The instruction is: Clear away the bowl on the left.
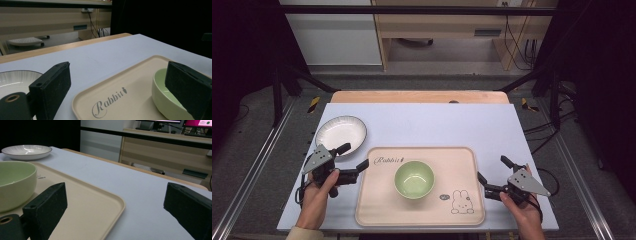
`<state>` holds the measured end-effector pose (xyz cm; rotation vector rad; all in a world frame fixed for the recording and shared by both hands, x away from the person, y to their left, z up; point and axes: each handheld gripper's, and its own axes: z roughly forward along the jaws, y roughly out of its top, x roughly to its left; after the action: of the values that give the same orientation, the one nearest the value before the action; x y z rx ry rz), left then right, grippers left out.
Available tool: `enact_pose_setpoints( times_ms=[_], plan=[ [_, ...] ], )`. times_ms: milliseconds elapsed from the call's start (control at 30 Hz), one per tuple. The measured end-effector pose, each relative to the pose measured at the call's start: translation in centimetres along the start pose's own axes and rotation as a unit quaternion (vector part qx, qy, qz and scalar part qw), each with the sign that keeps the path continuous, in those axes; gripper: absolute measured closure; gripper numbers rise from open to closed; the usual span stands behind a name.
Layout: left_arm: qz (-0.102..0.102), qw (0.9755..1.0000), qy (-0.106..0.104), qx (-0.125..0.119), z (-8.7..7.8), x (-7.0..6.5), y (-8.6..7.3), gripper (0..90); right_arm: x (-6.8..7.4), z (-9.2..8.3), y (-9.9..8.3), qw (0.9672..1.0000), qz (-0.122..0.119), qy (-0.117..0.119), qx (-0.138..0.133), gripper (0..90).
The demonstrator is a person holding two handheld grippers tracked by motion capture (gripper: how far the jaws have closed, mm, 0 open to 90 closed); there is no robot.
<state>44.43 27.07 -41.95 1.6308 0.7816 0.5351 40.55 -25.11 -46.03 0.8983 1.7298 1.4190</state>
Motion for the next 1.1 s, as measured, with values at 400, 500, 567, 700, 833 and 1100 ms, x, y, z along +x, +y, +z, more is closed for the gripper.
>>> enact_pose_setpoints(
  times_ms=[400,500,567,700,833,1100],
  plan=[
    [0.004,0.9998,0.014,-0.009,-1.2,1.2,-0.5,6.5,0.0,0.0,0.0,1.0,0.0,0.001,0.001,5.1],
    [0.004,0.9998,0.017,-0.011,-1.6,1.5,-0.7,6.5,0.0,0.0,0.0,1.0,0.001,0.001,0.001,5.1],
    [0.002,0.9997,0.019,-0.012,-1.8,1.7,-0.9,6.5,0.0,0.0,0.0,1.0,0.001,0.001,0.001,5.1],
    [0.001,0.9996,0.024,-0.013,-2.2,2.0,-1.2,6.5,0.0,0.0,0.0,1.0,0.0,0.001,0.0,5.1],
    [0.005,0.9995,0.028,-0.014,-2.5,2.2,-1.4,6.5,0.0,0.0,0.0,1.0,0.0,0.001,0.001,5.1],
    [0.009,0.9994,0.025,-0.02,-3.0,2.2,-2.2,6.2,0.0,0.0,0.0,1.0,0.0,0.001,0.001,5.1]
  ],
)
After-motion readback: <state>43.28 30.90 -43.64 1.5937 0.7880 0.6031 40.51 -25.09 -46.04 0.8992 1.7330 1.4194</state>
